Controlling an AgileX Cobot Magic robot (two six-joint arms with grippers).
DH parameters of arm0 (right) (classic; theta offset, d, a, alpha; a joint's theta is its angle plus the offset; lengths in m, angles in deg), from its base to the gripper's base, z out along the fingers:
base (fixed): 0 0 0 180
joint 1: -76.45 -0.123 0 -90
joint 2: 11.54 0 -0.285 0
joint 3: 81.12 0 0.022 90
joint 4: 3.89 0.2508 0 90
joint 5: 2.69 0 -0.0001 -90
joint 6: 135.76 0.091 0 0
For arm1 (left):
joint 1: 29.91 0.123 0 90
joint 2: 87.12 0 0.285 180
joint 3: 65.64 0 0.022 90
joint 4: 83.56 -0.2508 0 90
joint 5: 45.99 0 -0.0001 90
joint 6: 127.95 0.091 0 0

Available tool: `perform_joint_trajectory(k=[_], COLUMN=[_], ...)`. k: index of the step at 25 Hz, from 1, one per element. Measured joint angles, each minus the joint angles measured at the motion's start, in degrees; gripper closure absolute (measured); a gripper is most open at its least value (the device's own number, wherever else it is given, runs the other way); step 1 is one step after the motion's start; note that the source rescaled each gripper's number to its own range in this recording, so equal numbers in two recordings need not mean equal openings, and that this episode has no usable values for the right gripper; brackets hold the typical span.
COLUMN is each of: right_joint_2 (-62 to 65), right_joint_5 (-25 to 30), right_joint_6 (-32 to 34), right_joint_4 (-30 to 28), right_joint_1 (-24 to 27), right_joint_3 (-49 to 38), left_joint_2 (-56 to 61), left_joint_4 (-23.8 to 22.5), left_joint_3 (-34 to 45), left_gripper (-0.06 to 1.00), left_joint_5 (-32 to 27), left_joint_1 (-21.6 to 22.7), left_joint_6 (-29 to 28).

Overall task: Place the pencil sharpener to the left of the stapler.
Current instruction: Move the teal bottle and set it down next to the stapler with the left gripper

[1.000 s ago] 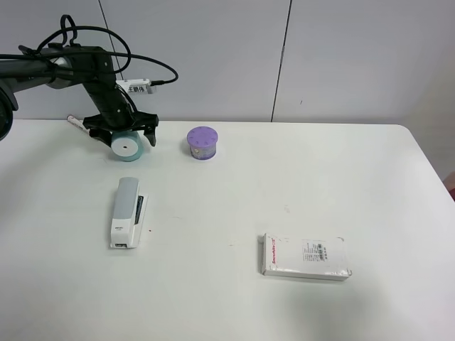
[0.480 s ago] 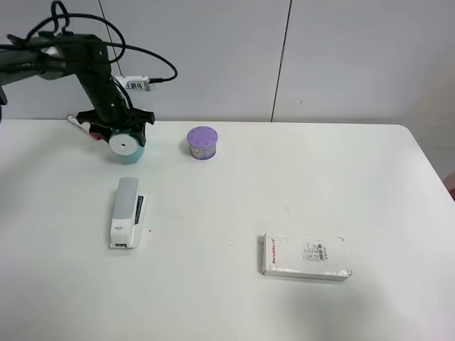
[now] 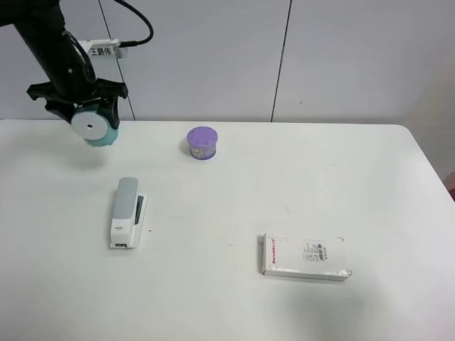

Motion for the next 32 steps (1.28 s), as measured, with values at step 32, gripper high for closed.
perform_joint_trajectory(k=[32], right_joint_2=[0.0], right_joint_5=[0.0], right_joint_6=[0.0], right_joint_4=[0.0], right_joint_1=[0.0], right_joint_3=[0.0], left_joint_2=[12.9], left_joint_4=[-0.5], left_joint_3=[47.6], left_gripper=[0.92], left_joint_5=[33.6], left_joint_1=[3.4], left_joint_6=[-0.1])
